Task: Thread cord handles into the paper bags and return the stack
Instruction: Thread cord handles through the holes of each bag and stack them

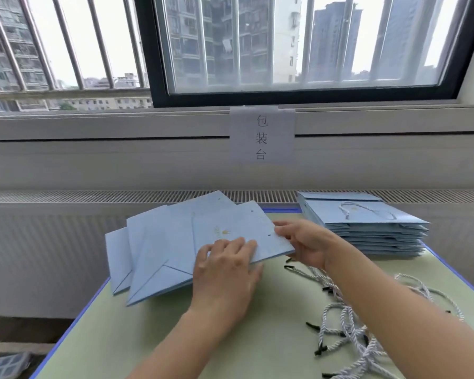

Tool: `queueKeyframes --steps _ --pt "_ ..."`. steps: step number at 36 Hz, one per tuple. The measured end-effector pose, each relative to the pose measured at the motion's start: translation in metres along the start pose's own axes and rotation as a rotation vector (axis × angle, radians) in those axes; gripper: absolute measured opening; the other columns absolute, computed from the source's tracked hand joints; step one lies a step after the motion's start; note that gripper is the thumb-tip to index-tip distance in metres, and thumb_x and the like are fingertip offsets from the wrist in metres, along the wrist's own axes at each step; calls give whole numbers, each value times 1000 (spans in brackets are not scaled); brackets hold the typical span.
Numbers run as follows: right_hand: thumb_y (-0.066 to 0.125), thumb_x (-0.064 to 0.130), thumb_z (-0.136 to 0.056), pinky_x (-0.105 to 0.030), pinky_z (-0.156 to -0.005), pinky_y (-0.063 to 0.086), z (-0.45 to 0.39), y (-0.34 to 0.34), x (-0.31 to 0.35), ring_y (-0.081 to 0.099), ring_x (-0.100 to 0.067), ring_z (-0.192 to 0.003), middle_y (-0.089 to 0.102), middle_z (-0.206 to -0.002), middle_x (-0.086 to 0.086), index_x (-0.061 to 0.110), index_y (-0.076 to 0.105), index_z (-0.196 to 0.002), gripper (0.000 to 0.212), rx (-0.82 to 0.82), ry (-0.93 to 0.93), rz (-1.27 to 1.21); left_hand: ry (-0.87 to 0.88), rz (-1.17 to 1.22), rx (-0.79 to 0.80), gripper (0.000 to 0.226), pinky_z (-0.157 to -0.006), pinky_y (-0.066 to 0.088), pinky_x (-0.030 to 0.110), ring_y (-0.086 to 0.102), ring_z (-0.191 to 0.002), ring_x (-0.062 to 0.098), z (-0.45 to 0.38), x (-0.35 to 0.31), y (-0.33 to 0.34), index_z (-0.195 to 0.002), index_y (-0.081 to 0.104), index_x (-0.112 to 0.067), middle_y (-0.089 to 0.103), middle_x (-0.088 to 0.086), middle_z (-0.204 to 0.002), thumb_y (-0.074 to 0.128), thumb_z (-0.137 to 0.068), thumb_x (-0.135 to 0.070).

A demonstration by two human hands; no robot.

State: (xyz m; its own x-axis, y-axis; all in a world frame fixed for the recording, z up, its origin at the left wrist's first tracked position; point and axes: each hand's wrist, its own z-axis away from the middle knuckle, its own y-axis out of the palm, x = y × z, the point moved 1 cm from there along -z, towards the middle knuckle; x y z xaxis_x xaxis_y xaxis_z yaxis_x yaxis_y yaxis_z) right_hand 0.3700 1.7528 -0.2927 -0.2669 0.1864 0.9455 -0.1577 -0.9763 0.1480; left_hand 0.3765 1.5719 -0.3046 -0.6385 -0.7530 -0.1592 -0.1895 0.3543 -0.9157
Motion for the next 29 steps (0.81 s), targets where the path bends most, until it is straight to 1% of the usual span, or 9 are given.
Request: queueKeyframes --steps 3,7,13,17,19,21,24,26,29 --pt "39 -4 -97 -28 -59 57 20 -10 -6 67 -23 -78 67 -109 -18 3 53 -126 33 56 -57 -46 21 95 116 63 -109 24 32 34 -136 9 0 -8 -13 -140 44 -36 43 -16 -146 24 -91 -70" --pt "43 -8 -93 -29 -59 59 62 -11 -6 69 -22 -75 70 -99 -16 5 52 -122 34 85 -153 -96 15 276 76 61 -110 25 31 30 -138 10 -16 -16 -41 -144 39 -32 38 -12 -150 33 -92 -64" --pt "66 -4 -76 -31 -65 57 115 -3 -31 68 -27 -83 68 -109 -23 13 53 -125 53 79 -231 -102 -24 159 178 72 -121 8 39 9 -148 18 -43 -22 -36 -154 12 -25 13 0 -162 27 -95 -63" --pt "64 2 -66 -22 -51 50 133 9 -55 67 -20 -69 70 -99 -21 18 53 -125 62 70 -253 -74 -96 130 270 73 -119 4 46 15 -147 20 -48 -25 -16 -154 14 -24 19 -1 -160 23 -94 -65" --pt "63 4 -64 -25 -54 48 137 13 -66 65 -22 -70 70 -93 -19 18 50 -127 66 68 -241 -19 -115 134 276 69 -114 17 45 30 -140 23 -44 -25 -5 -146 31 -22 36 2 -152 24 -93 -67" --pt "63 4 -65 -27 -56 49 139 15 -74 64 -23 -70 71 -91 -17 18 46 -129 68 103 -192 27 -129 157 306 60 -102 33 42 46 -125 26 -39 -24 8 -121 50 -21 54 4 -134 28 -92 -68" --pt "69 12 -69 -24 -53 48 142 18 -76 62 -16 -63 72 -86 -7 20 43 -127 65 182 -118 190 -164 252 289 48 -76 38 36 57 -98 26 -31 -18 26 -84 50 -20 61 0 -96 37 -91 -65" --pt "71 15 -79 -26 -52 47 137 13 -72 61 -15 -59 70 -74 -2 21 48 -120 48 69 -155 379 -179 300 261 44 -61 31 33 53 -83 23 -29 -13 35 -71 44 -20 53 -3 -77 44 -91 -59" --pt "66 17 -87 -41 -66 53 118 -6 -56 61 -16 -58 69 -69 -1 25 61 -98 15 -265 -341 654 -184 369 244 40 -54 27 31 49 -71 18 -31 -6 47 -70 46 -19 51 -4 -70 51 -88 -54"
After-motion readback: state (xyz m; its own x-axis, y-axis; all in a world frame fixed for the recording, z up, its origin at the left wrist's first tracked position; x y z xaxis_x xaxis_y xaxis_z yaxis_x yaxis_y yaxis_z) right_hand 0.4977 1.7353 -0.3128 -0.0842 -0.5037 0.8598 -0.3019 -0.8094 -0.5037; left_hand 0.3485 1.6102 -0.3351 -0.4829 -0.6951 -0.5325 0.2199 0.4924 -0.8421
